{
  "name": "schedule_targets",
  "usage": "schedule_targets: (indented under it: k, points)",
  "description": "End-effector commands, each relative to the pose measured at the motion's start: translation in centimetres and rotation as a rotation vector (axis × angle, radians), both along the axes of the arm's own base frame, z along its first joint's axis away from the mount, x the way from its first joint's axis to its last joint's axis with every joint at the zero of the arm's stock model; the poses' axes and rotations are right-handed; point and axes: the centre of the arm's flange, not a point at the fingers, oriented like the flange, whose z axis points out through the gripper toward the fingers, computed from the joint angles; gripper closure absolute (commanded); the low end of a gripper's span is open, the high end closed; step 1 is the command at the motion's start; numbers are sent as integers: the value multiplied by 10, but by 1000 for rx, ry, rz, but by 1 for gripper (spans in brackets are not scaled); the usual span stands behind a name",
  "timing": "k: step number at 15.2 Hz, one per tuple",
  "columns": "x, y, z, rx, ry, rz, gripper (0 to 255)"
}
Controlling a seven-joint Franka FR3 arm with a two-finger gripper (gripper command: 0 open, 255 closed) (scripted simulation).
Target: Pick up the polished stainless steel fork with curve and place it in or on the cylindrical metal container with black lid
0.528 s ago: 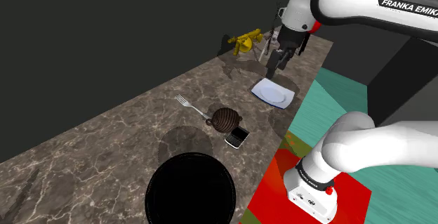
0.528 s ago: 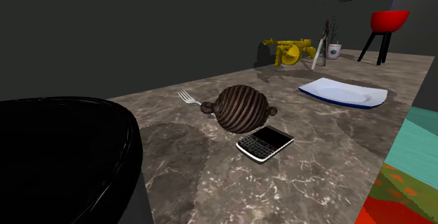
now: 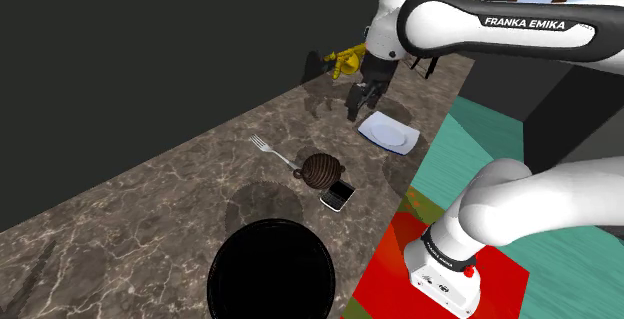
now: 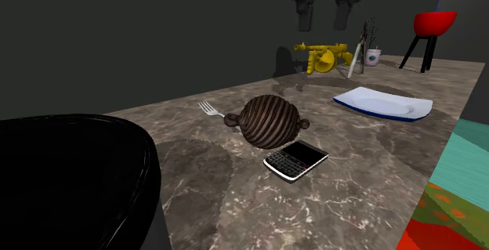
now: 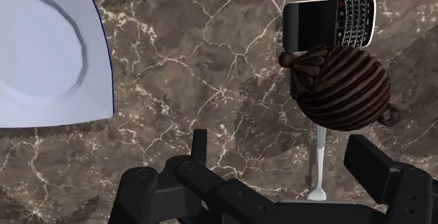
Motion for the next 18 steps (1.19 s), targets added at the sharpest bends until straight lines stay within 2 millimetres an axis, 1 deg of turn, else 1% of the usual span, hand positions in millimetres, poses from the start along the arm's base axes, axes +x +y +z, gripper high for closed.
schedule_targets:
  k: [1, 18]
  points:
    - [15, 13, -17, 4, -6, -9, 0]
    - [157, 123, -141, 32, -46, -79, 0]
